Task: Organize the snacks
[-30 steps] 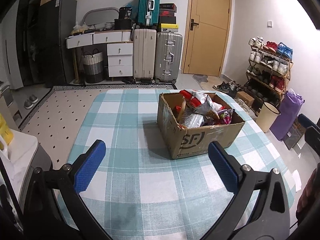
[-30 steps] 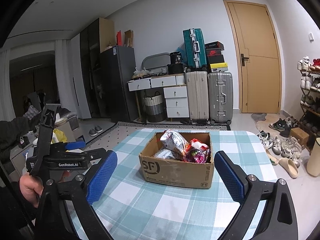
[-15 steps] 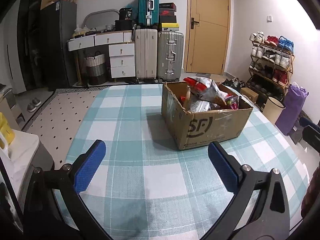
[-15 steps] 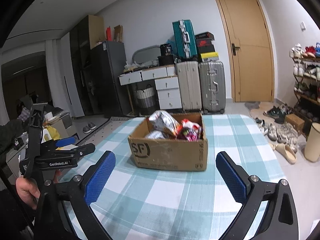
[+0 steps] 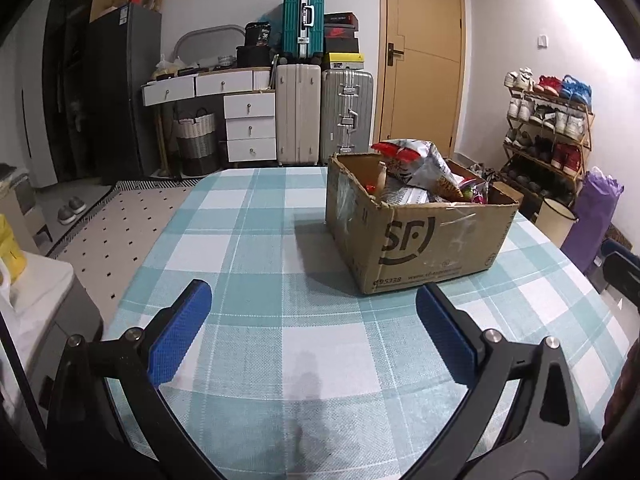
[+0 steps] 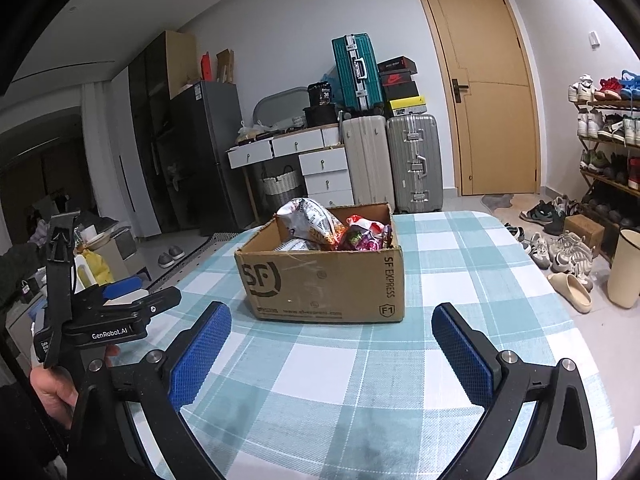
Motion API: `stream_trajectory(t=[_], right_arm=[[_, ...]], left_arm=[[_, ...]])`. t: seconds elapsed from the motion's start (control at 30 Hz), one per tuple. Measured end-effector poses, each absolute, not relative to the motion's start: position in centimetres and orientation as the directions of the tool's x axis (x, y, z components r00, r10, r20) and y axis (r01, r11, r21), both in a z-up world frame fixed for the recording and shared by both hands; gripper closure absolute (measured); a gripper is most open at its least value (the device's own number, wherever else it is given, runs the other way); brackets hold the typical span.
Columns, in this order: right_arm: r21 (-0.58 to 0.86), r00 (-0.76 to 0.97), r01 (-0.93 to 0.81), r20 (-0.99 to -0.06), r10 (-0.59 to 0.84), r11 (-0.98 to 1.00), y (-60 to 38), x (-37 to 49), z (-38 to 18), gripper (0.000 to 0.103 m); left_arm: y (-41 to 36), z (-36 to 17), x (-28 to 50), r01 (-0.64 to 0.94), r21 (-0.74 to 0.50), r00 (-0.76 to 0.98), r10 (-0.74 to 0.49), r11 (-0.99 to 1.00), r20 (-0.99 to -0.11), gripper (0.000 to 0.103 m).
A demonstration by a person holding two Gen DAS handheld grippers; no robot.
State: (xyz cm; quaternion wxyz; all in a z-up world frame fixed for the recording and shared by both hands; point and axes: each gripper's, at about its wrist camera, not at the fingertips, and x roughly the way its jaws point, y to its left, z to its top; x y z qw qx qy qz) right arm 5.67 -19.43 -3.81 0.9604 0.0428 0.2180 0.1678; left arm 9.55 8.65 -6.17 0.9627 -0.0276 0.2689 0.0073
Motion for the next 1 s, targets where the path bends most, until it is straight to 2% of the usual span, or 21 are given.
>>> stream_trajectory(t=[0.37, 0.63, 1.0], right_arm=[[0.111, 0.866, -0.283, -0.398, 0.304, 0.953, -19.7, 6.3, -6.1, 0.001], [0.090, 0.872, -0.294, -0.382, 0.306, 0.952, -19.4, 6.2, -6.4, 0.001], [-0.017, 0.887, -0.292, -0.378, 0.264, 0.956, -17.6, 5.7, -6.8, 0.001]], left_arm=[[8.0, -7.7, 9.1, -0.017, -0.017, 0.903, 0.008, 1.000, -0.429, 0.001], [8.2, -8.1, 8.9, -0.019, -0.019, 0.910, 0.010, 1.000, -0.415, 0.001], [8.0, -7.9, 8.3, -0.006, -0.009, 0.923, 0.002, 1.000, -0.385, 0.001]])
